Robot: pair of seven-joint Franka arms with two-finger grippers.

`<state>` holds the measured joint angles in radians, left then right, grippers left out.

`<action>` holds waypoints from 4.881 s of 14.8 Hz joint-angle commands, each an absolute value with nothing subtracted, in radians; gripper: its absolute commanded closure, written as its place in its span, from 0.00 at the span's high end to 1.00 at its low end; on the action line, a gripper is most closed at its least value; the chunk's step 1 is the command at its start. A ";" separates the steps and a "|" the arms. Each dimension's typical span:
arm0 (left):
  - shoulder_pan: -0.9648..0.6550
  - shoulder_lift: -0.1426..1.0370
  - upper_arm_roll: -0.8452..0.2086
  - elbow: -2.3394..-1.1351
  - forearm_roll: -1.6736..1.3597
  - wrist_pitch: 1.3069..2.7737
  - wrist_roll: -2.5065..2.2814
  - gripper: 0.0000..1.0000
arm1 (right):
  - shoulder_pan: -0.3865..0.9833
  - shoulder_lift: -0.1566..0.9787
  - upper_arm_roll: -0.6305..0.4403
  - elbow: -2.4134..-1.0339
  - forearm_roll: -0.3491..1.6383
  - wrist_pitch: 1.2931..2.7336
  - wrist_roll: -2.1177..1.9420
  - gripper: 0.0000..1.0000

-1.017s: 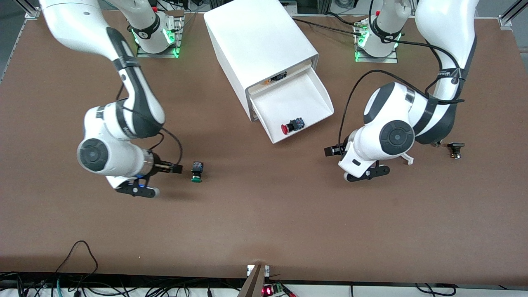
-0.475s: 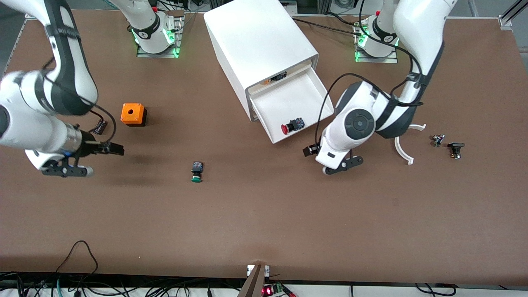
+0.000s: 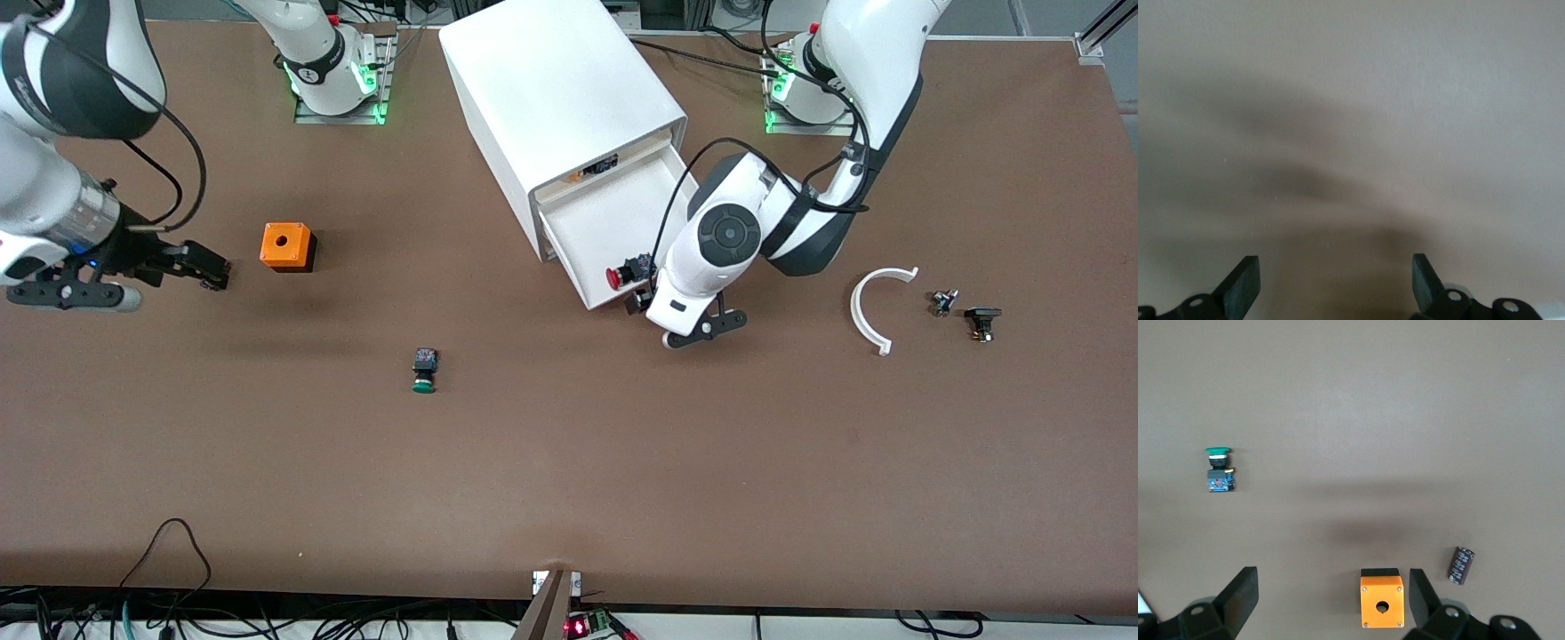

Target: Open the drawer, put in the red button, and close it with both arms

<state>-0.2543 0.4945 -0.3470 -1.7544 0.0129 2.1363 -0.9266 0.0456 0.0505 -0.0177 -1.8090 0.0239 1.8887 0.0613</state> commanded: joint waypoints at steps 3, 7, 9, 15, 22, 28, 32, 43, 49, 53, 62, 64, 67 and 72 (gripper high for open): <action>-0.241 0.420 -0.394 -1.861 0.034 2.148 -0.951 1.00 | 0.048 0.006 -0.017 -1.706 0.012 1.743 0.103 1.00; -0.236 0.417 -0.429 -1.882 0.029 2.145 -0.954 1.00 | 0.044 0.064 -0.017 -1.519 0.012 1.593 0.103 1.00; -0.219 0.416 -0.462 -1.888 0.025 2.140 -0.962 1.00 | 0.041 0.101 -0.018 -1.453 0.005 1.566 0.100 1.00; -0.129 0.411 -0.590 -1.913 -0.017 2.137 -0.994 1.00 | 0.052 0.181 -0.015 -1.304 -0.011 1.430 0.097 1.00; -0.129 0.411 -0.638 -1.924 -0.064 2.137 -1.035 1.00 | 0.054 0.126 -0.017 -1.426 -0.032 1.559 0.135 1.00; -0.129 0.411 -0.676 -1.947 -0.066 2.137 -1.078 1.00 | 0.054 0.038 -0.014 -1.580 -0.032 1.671 0.135 1.00; -0.129 0.413 -0.695 -1.948 -0.069 2.137 -1.098 1.00 | 0.054 0.038 -0.014 -1.578 -0.034 1.664 0.133 1.00; -0.130 0.416 -0.703 -1.953 -0.098 2.134 -1.098 1.00 | 0.054 0.041 -0.011 -1.577 -0.041 1.661 0.120 1.00; -0.088 0.399 -0.703 -1.916 -0.095 2.109 -1.074 1.00 | 0.060 0.055 -0.006 -1.552 -0.041 1.663 0.114 1.00; -0.019 0.397 -0.700 -1.843 -0.078 2.039 -0.993 1.00 | 0.057 0.055 -0.008 -1.540 -0.043 1.660 0.117 1.00; 0.248 0.397 -0.695 -1.588 -0.022 1.701 -0.539 1.00 | 0.058 0.055 -0.008 -1.537 -0.043 1.661 0.117 1.00; 0.262 0.397 -0.693 -1.536 0.062 1.651 -0.456 1.00 | 0.058 0.055 -0.008 -1.537 -0.043 1.661 0.117 1.00; 0.264 0.397 -0.693 -1.444 0.147 1.562 -0.379 1.00 | 0.060 0.055 -0.008 -1.537 -0.043 1.661 0.117 1.00; 0.284 0.344 -0.651 -1.385 0.230 1.517 -0.114 1.00 | 0.061 0.055 -0.006 -1.537 -0.041 1.663 0.120 1.00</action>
<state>0.2781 0.3801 -0.6861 -1.4021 0.2112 1.5419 -0.2253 0.0560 0.0632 -0.0082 -1.5418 -0.0278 1.6627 0.1154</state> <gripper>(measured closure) 0.000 0.000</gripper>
